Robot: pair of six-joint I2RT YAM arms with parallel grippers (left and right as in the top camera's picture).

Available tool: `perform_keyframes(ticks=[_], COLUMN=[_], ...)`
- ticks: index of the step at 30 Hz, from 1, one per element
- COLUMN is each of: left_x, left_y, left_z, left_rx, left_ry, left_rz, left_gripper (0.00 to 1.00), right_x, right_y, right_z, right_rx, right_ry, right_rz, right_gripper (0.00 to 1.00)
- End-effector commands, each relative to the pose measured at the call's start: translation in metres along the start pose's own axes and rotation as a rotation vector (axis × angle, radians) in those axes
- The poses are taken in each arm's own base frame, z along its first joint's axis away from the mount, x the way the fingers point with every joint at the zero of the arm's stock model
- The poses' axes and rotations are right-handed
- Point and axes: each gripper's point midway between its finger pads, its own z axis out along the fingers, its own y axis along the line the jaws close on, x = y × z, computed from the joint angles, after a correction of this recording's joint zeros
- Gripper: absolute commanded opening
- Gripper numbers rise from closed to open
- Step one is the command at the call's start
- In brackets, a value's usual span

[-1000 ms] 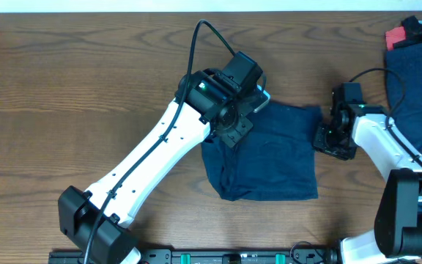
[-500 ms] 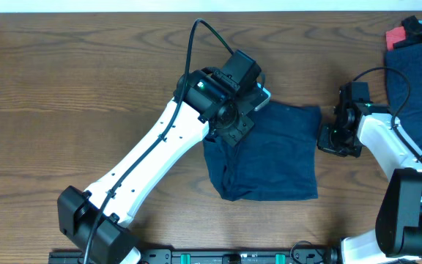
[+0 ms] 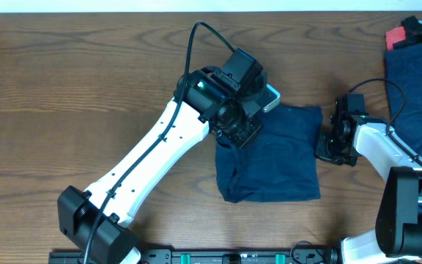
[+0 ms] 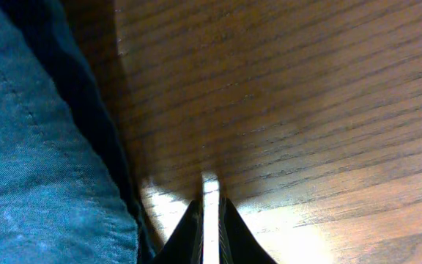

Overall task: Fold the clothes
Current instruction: 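Press the folded jeans down with the left gripper while right gripper withdraws, then lift the left gripper away and move the right gripper over the jeans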

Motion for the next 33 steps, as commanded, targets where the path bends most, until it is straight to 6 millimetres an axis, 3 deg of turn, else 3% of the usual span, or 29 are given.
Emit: perform_keyframes(ticks=[1,12,14,17,20,22,23,25,28,29,33], left_x=[-0.004,-0.009,-0.009,-0.010,-0.009,-0.008,-0.007,-0.001,0.013,0.019,0.045], left_y=[-0.015,-0.049,-0.045,-0.022,0.010,0.030,0.040,0.062,0.094,0.102,0.129], left_z=[-0.001,0.014,0.014,0.010,-0.001,-0.012,-0.019,-0.032,-0.045,-0.049,-0.061], left_rx=[0.058,0.132,0.113,0.015,-0.087,-0.119,-0.132,-0.154,-0.185,-0.193,-0.218], left_ry=[-0.014,-0.014,-0.015,-0.019,-0.042,-0.066,-0.077,-0.096,-0.094,-0.086,-0.048], left_rz=[0.011,0.085,0.084,-0.004,-0.130,-0.214,-0.258,-0.359,-0.481,-0.511,-0.623], left_gripper=[0.17,0.17,0.29,0.31,0.32,0.33,0.35,0.47,0.66,0.73,0.80], right_x=[0.003,0.003,0.003,0.000,-0.009,-0.018,-0.022,-0.029,-0.035,-0.035,-0.031], right_y=[0.002,0.009,0.011,0.012,0.015,0.019,0.023,0.036,0.063,0.070,0.089], right_z=[0.003,0.003,0.003,-0.002,-0.019,-0.038,-0.048,-0.071,-0.101,-0.106,-0.106], right_rx=[-0.009,-0.036,-0.048,-0.050,-0.056,-0.070,-0.087,-0.153,-0.287,-0.325,-0.373], right_ry=[0.011,0.010,0.013,0.007,-0.009,-0.027,-0.037,-0.055,-0.084,-0.090,-0.083], right_rz=[0.015,0.027,0.027,0.027,0.027,0.022,0.008,-0.034,-0.104,-0.122,-0.164], right_gripper=[0.08,0.08,0.11,0.13,0.20,0.33,0.46,0.64,0.71,0.75,0.84])
